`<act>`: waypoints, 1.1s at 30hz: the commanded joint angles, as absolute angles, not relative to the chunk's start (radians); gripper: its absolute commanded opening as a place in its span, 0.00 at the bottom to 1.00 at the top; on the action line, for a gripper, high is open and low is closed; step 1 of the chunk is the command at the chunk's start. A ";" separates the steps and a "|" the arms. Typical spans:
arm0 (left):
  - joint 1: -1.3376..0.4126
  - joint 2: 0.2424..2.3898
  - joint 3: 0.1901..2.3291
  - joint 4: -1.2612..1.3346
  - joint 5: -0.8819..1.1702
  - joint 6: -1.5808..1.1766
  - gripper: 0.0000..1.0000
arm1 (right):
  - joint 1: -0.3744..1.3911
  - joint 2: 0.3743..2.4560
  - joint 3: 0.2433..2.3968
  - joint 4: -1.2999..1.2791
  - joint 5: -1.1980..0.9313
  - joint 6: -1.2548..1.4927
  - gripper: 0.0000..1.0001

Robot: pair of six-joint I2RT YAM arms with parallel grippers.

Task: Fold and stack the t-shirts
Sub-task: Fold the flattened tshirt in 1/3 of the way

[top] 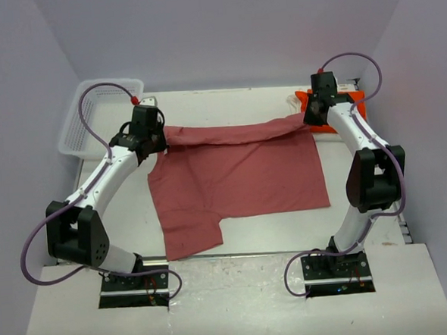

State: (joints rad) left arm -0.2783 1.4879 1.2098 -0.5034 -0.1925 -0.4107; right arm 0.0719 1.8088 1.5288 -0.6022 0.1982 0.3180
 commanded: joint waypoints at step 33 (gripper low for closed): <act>-0.350 1.428 1.043 -0.515 -0.328 -0.540 0.26 | 0.106 1.847 1.494 -0.687 0.360 0.432 0.01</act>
